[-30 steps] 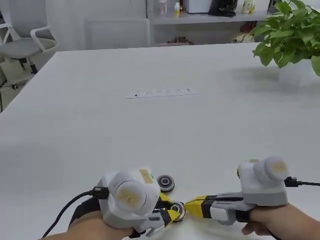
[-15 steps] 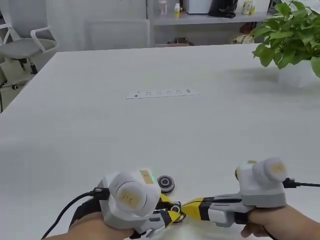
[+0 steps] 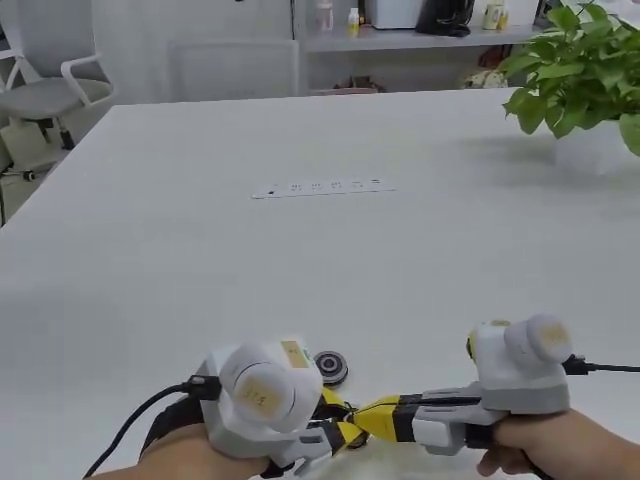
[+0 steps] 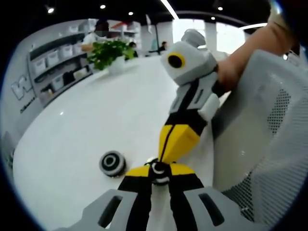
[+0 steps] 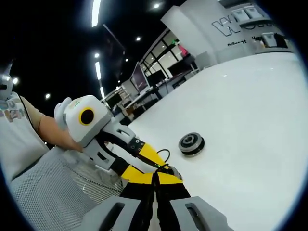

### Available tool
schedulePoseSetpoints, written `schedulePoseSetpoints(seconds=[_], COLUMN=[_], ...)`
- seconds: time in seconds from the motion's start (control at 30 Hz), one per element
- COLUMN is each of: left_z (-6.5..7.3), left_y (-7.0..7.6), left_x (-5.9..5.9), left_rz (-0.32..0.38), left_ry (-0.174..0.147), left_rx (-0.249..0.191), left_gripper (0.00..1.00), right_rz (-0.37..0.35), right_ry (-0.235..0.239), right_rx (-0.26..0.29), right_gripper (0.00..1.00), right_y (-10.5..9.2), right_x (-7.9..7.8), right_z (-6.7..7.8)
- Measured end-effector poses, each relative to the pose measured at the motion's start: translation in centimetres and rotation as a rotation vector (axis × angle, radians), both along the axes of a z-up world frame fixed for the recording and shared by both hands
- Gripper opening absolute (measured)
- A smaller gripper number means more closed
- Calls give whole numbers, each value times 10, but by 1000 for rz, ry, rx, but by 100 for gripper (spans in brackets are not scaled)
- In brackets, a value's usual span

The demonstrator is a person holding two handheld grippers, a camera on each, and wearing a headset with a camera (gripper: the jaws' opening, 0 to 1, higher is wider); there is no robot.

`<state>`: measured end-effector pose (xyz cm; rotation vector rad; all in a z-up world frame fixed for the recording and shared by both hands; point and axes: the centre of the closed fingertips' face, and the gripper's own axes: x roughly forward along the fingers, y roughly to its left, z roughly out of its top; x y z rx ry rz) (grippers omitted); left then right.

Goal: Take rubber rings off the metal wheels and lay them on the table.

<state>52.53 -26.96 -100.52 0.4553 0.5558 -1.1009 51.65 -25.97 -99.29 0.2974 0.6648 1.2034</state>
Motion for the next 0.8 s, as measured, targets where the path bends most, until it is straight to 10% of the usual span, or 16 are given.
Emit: schedulePoseSetpoints(seconds=[0.8], left_z=[7], left_y=[5], left_x=[-6], left_rz=[-54], left_ry=[2], left_rx=[1], left_gripper=[21], right_rz=[-45], right_ry=[2], right_rx=[-11], right_gripper=[0], right_y=[-10], right_x=[10], right_z=[-1])
